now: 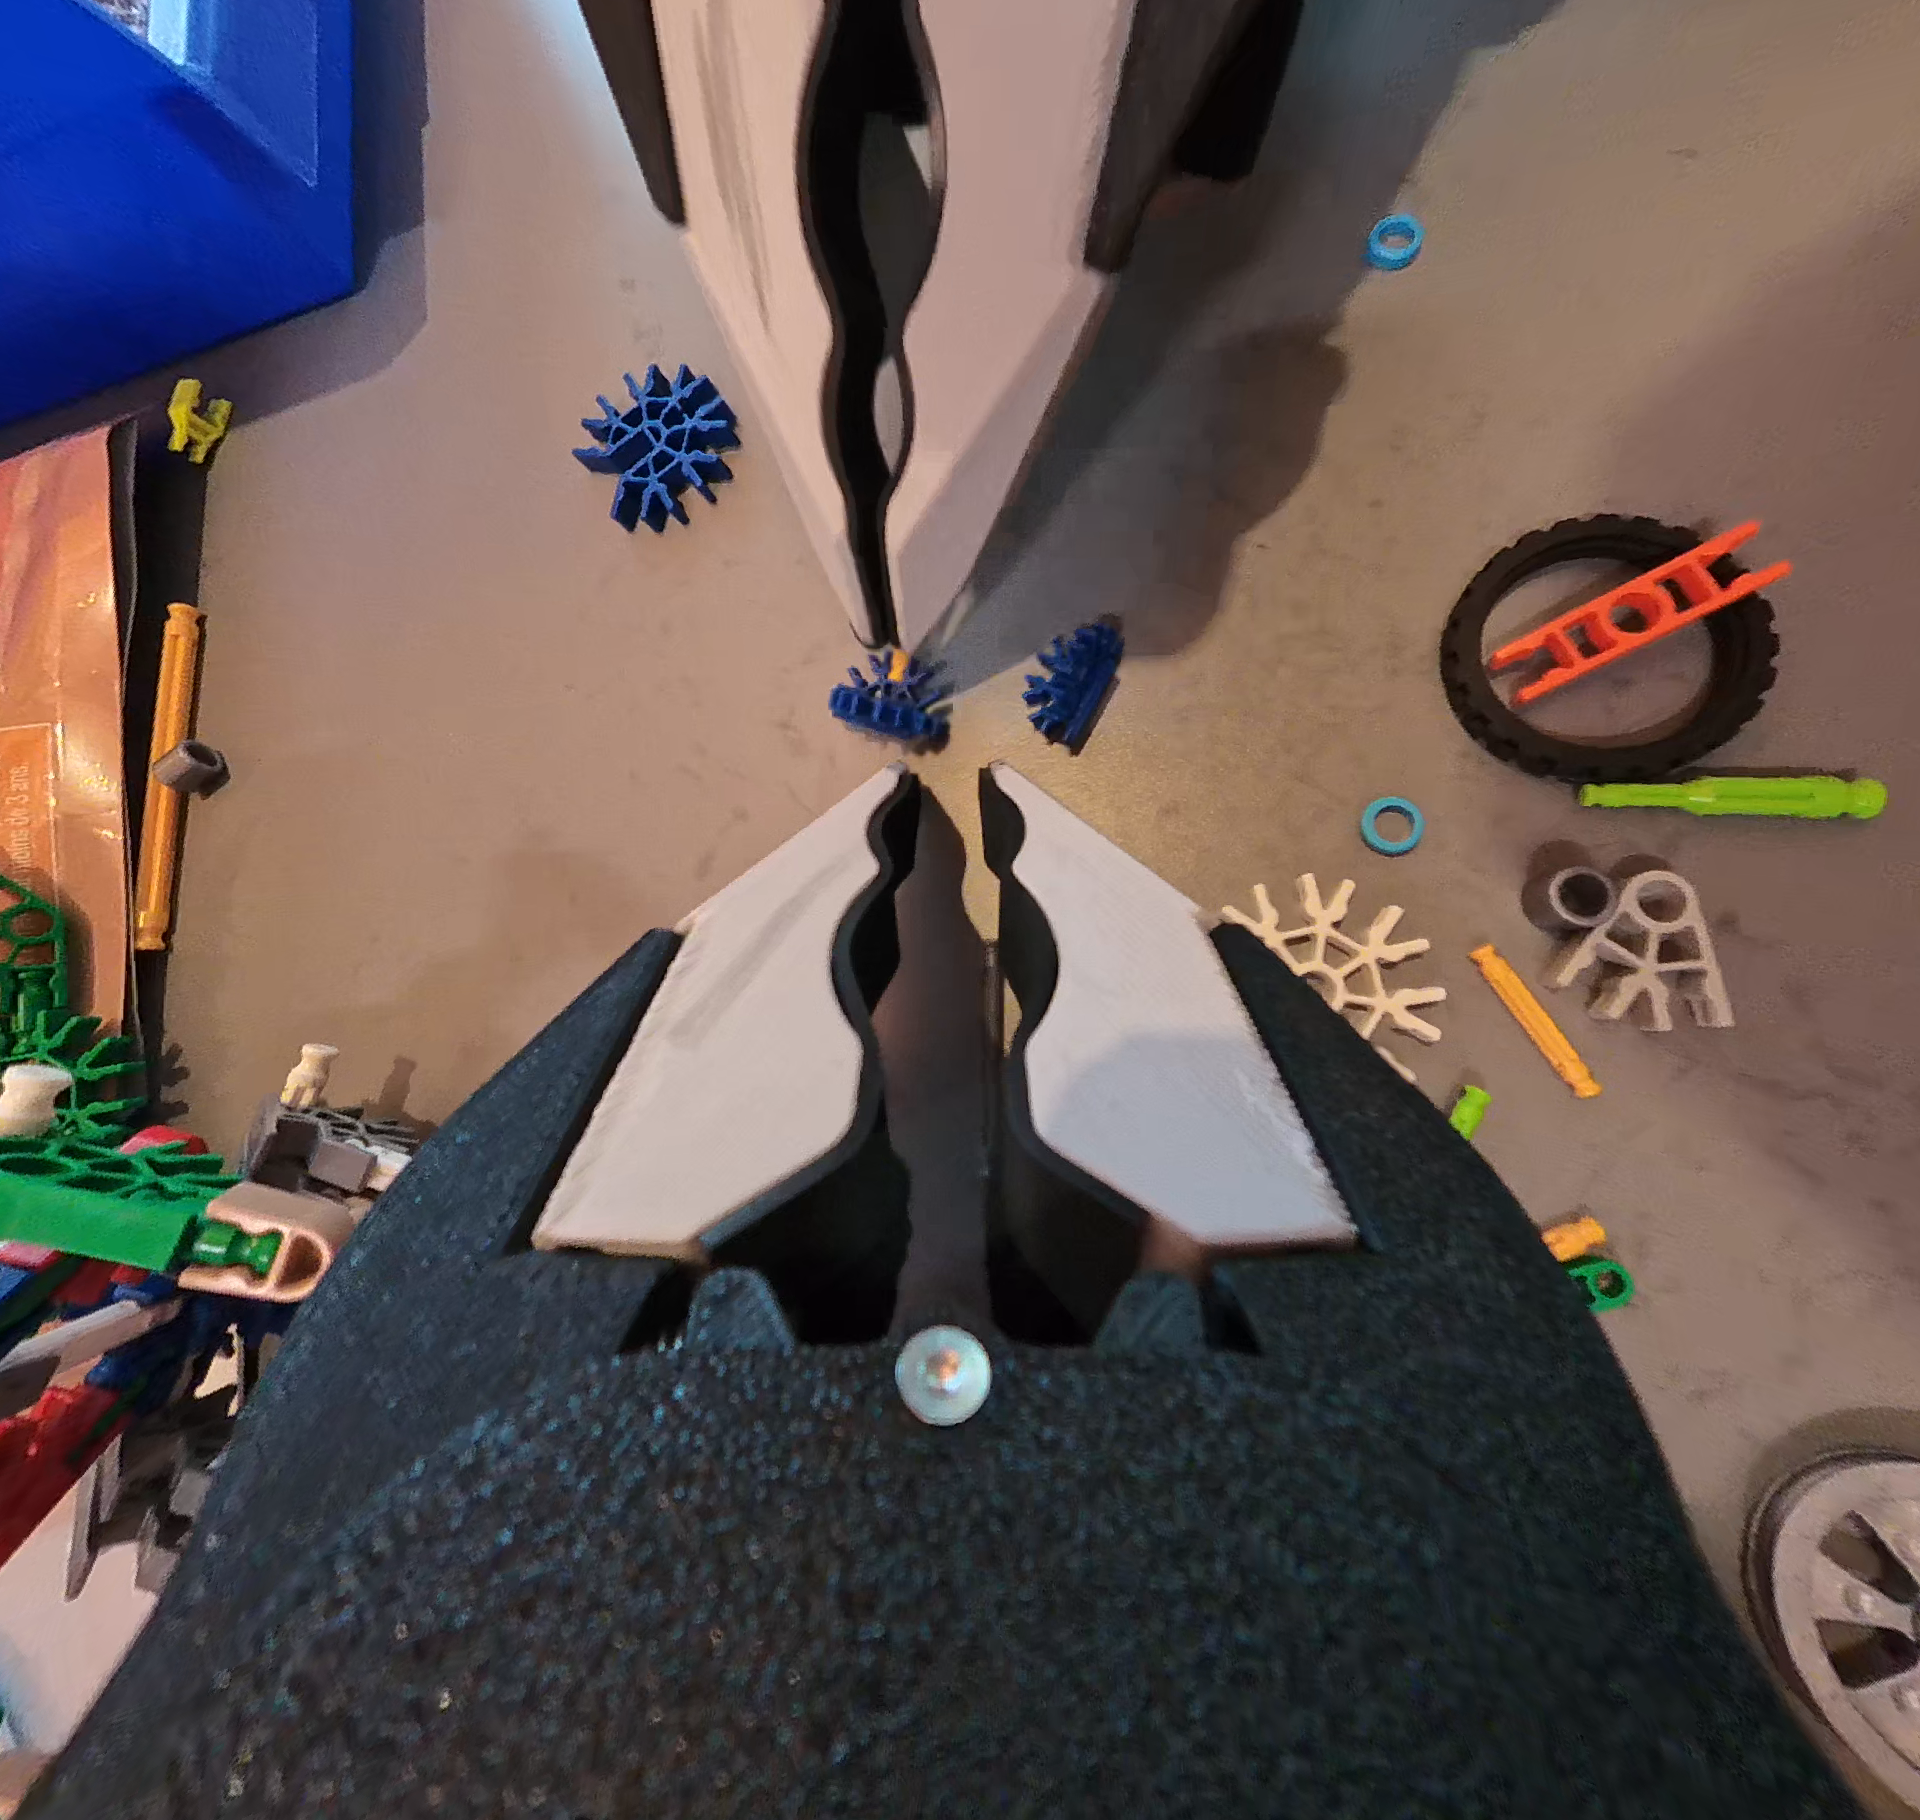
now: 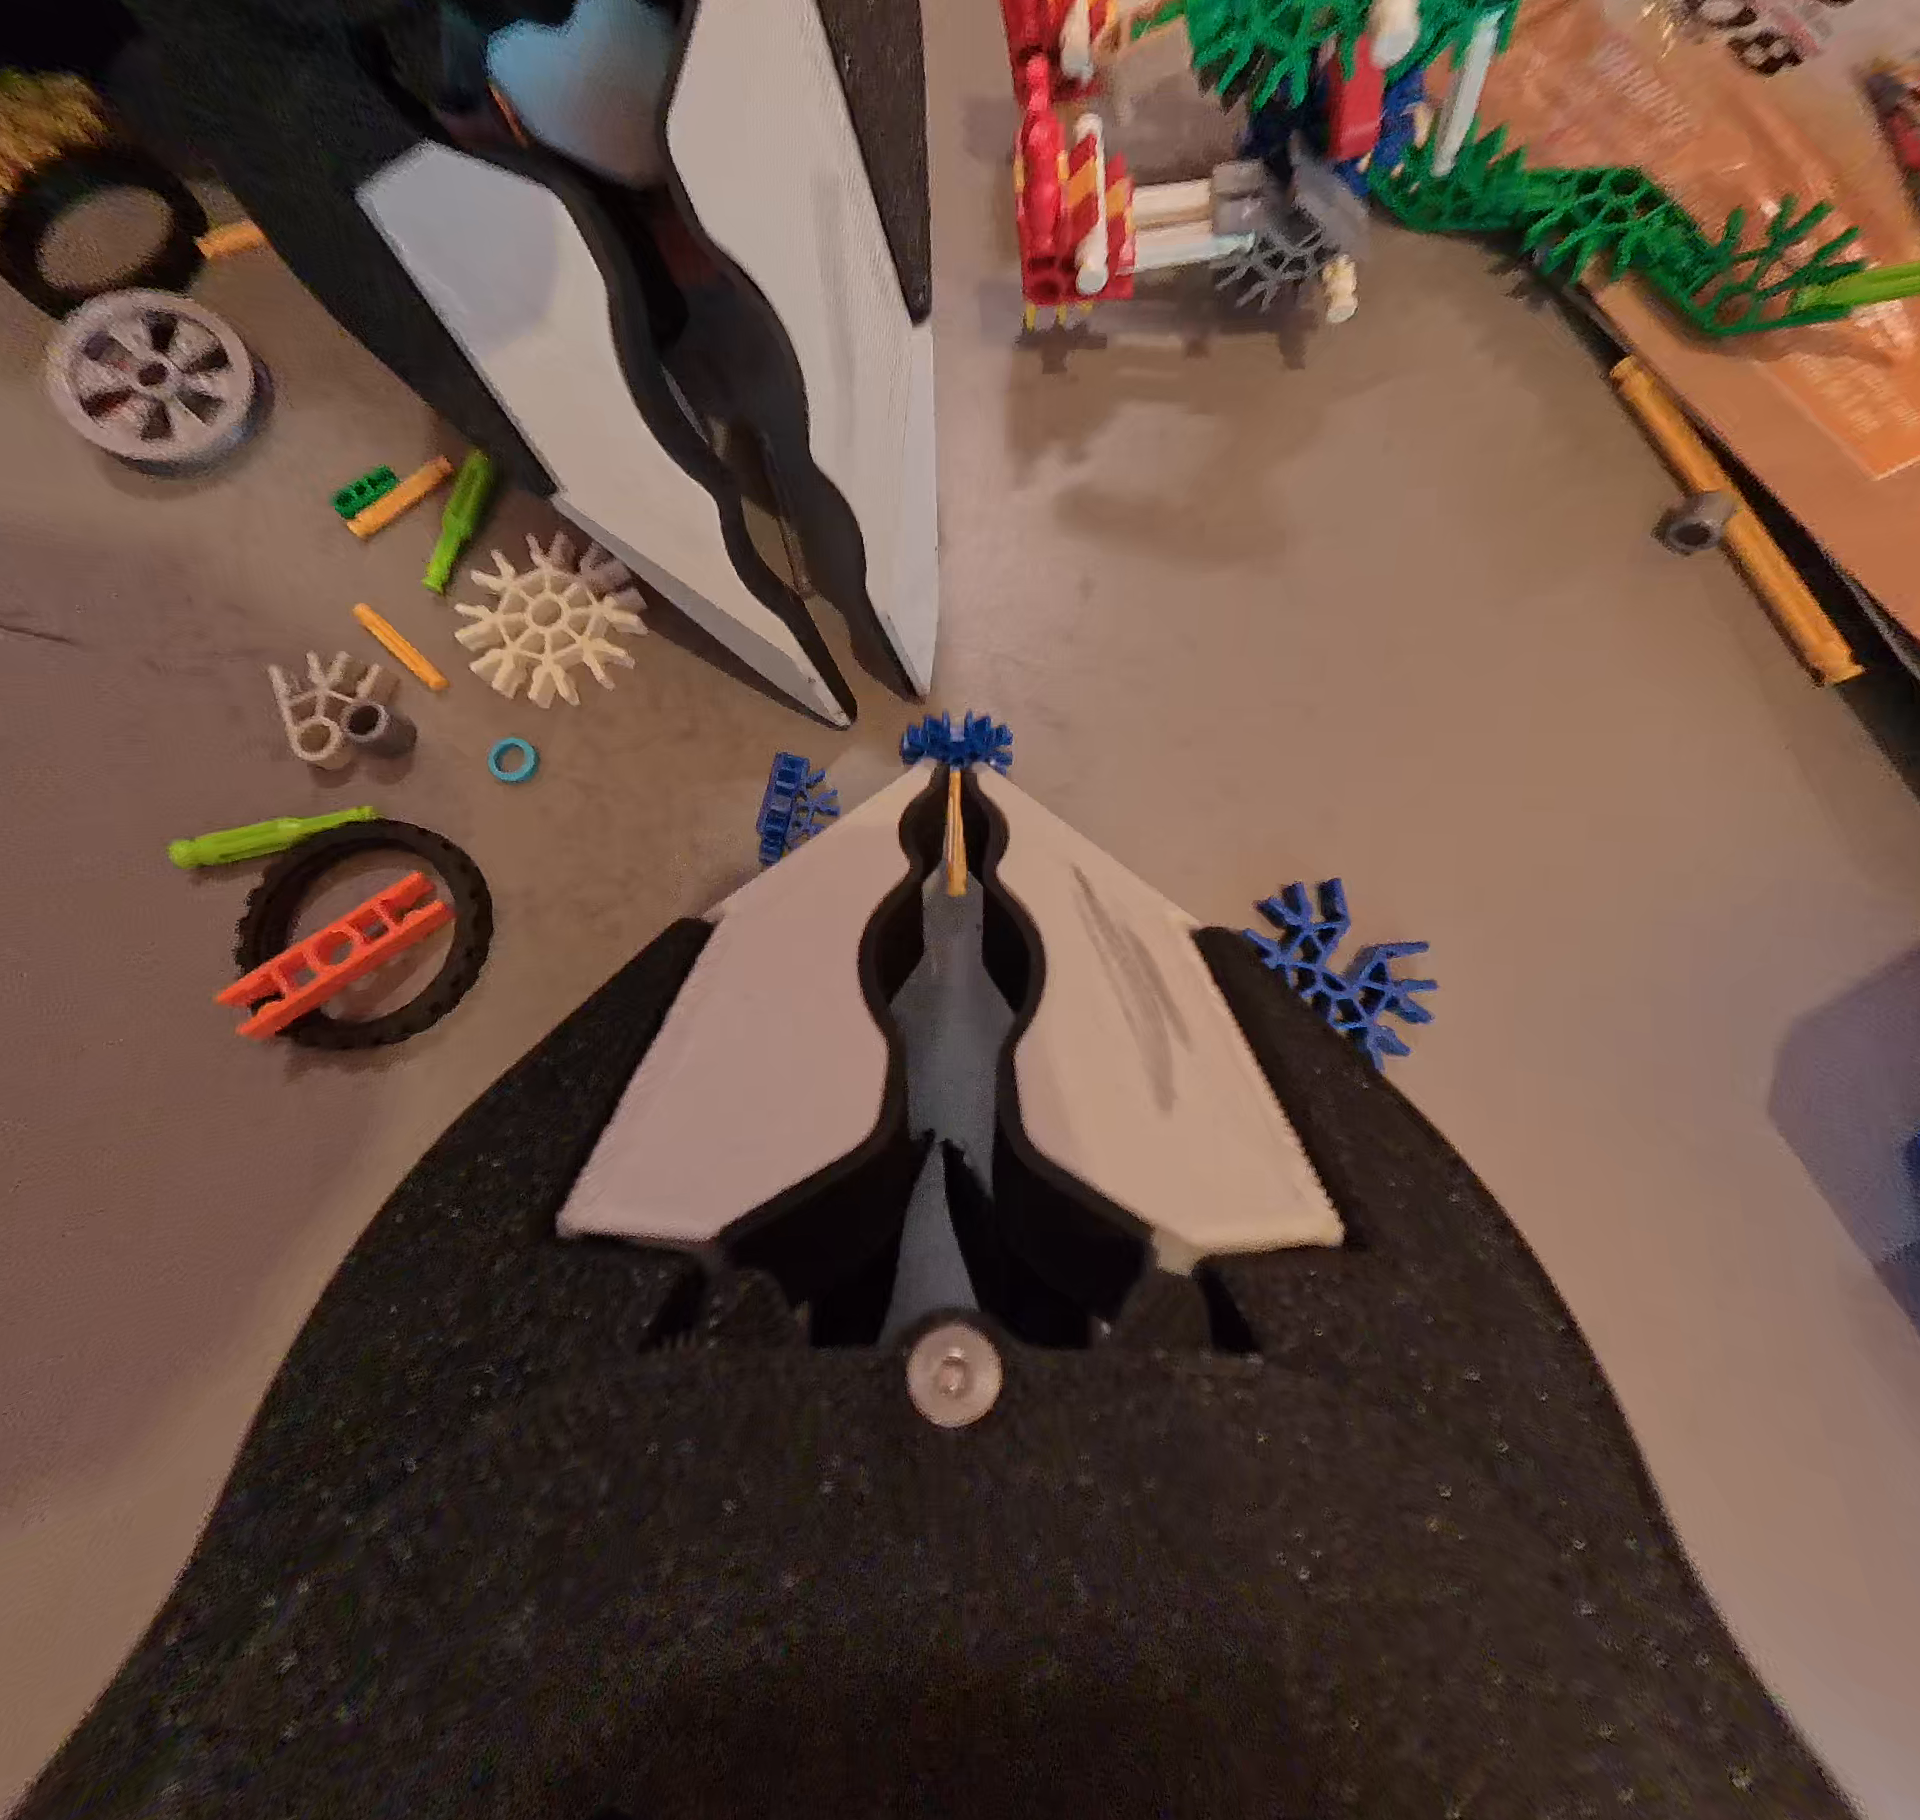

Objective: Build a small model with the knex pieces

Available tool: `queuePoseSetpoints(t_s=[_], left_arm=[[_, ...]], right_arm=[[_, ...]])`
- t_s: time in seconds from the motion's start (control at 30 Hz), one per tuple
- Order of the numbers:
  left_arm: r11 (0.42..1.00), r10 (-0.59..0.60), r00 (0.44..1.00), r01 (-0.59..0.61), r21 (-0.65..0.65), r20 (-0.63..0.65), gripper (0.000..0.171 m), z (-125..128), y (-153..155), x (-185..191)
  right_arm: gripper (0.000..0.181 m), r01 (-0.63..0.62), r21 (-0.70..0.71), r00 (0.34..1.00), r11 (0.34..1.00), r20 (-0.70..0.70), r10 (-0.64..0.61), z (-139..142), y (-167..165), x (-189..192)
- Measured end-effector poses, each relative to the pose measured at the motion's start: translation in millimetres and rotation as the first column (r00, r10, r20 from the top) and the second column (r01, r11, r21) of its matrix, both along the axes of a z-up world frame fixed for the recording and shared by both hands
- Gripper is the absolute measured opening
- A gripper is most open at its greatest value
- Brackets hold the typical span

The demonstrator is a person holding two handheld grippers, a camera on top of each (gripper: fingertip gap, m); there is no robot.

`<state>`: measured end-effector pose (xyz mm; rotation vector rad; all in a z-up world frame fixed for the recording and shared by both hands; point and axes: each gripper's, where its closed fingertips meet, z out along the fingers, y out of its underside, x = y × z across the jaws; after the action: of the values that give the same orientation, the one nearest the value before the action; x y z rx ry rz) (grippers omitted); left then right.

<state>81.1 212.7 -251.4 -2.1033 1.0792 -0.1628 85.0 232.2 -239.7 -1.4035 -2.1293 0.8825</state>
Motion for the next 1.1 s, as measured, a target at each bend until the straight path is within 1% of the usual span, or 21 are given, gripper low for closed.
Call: queuePoseSetpoints(t_s=[0.1,0.2,0.33,0.5,0.6,0.67,0.73,0.8,1.0,1.1], left_arm=[[1.000,0.020,1.000,-0.020,0.013,0.000,0.011,1,3,-4],[0.999,0.031,0.999,-0.031,0.024,0.008,0.014,3,6,-3],[0.998,0.044,0.999,-0.043,0.046,-0.006,0.017,2,12,0],[0.996,0.062,0.998,-0.061,0.061,-0.001,0.018,3,16,1],[0.995,0.072,0.997,-0.072,0.066,-0.002,0.018,4,18,2],[0.995,0.078,0.997,-0.078,0.066,-0.001,0.017,3,20,3],[0.993,0.097,0.995,-0.095,0.070,-0.015,0.016,2,22,1],[0.991,0.108,0.994,-0.106,0.078,-0.017,0.014,3,24,0],[0.990,0.116,0.993,-0.114,0.082,-0.019,0.007,2,26,-2],[0.987,0.138,0.989,-0.133,0.087,-0.054,0.001,-1,27,-10]], right_arm=[[0.001,-0.004,-0.039,0.999,0.999,-0.047,0.002,13,1,2],[0.001,-0.008,-0.032,0.999,0.999,-0.035,0.007,11,2,4],[0.002,-0.072,-0.031,0.997,0.997,-0.002,0.072,6,-9,12],[0.016,-0.171,-0.036,0.985,0.985,0.015,0.171,4,-27,21],[0.017,-0.203,-0.021,0.979,0.979,0.021,0.203,1,-35,22],[0.017,-0.195,0.000,0.981,0.981,0.028,0.194,-2,-34,19],[0.007,-0.187,0.024,0.982,0.982,0.040,0.186,-5,-31,19],[0.004,-0.188,0.035,0.982,0.982,0.041,0.186,-6,-31,19],[0.004,-0.194,0.047,0.981,0.980,0.038,0.192,-5,-29,21],[0.004,-0.182,0.052,0.983,0.982,0.026,0.181,-2,-25,21]])
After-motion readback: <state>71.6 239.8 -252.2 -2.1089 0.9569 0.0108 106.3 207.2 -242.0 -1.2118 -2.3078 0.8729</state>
